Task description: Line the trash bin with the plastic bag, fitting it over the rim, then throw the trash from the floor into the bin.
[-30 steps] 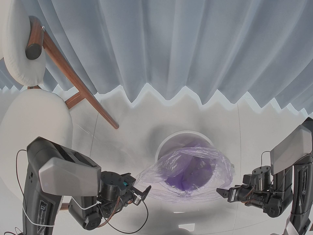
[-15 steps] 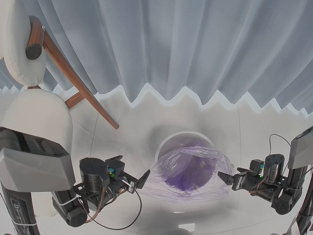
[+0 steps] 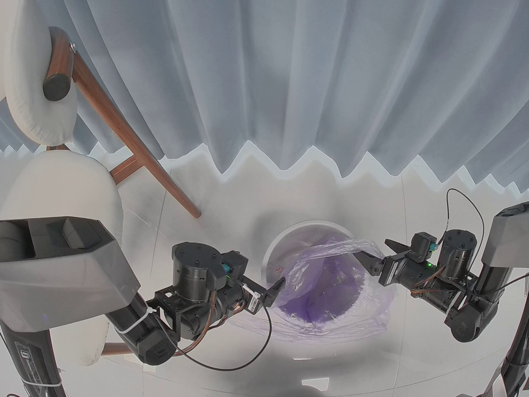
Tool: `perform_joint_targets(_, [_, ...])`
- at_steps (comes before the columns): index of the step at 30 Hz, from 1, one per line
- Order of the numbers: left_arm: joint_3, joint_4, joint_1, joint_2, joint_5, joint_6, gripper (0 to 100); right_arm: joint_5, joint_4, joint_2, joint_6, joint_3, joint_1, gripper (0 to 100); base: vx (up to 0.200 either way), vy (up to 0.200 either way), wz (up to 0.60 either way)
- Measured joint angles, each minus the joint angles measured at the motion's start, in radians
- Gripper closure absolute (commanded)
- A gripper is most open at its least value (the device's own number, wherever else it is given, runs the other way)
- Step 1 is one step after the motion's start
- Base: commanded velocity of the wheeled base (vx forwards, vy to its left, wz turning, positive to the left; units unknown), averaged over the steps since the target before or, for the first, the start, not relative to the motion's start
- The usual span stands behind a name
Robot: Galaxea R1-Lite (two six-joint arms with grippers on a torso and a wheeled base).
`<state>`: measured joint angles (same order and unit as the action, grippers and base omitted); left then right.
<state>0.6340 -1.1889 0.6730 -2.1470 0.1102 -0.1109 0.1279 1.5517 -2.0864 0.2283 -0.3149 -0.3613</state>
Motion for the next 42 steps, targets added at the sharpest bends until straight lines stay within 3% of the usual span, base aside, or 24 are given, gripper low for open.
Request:
perform_joint_targets(2, [0.036,0.024,0.005,-0.001,-0.002,0.0,0,0.001,0.0,-0.006,0.0,-0.014,0.0,0,0.0,0.0,0.0])
perform_joint_targets(3, [0.05,0.03,0.007,-0.002,-0.002,0.0,100,0.001,0.0,-0.008,0.0,-0.016,0.0,0,0.0,0.0,0.0])
perform_joint_targets(4, [0.064,0.037,0.009,-0.003,-0.003,0.0,100,0.002,0.0,-0.01,0.0,-0.019,0.0,0,0.0,0.0,0.0])
perform_joint_targets(5, [0.074,0.043,0.01,-0.006,-0.003,0.0,100,0.002,0.0,-0.011,0.0,-0.021,0.0,100,0.0,0.0,0.0])
perform_joint_targets(16, [0.167,0.051,0.013,-0.015,-0.001,0.003,100,0.002,0.001,-0.016,0.003,-0.065,0.001,100,0.0,0.0,0.0])
perform_joint_targets(24, [0.061,0.05,0.018,0.067,-0.003,0.004,100,0.002,0.001,-0.021,0.003,-0.072,0.005,100,0.0,0.0,0.0])
perform_joint_targets(31, [0.022,0.053,0.069,0.106,-0.03,0.06,100,0.002,0.001,-0.026,0.003,-0.072,0.005,100,0.0,0.0,0.0])
perform_joint_targets(42, [0.142,0.066,0.082,-0.008,-0.039,0.061,100,0.0,0.001,-0.027,0.003,-0.074,0.001,100,0.0,0.0,0.0])
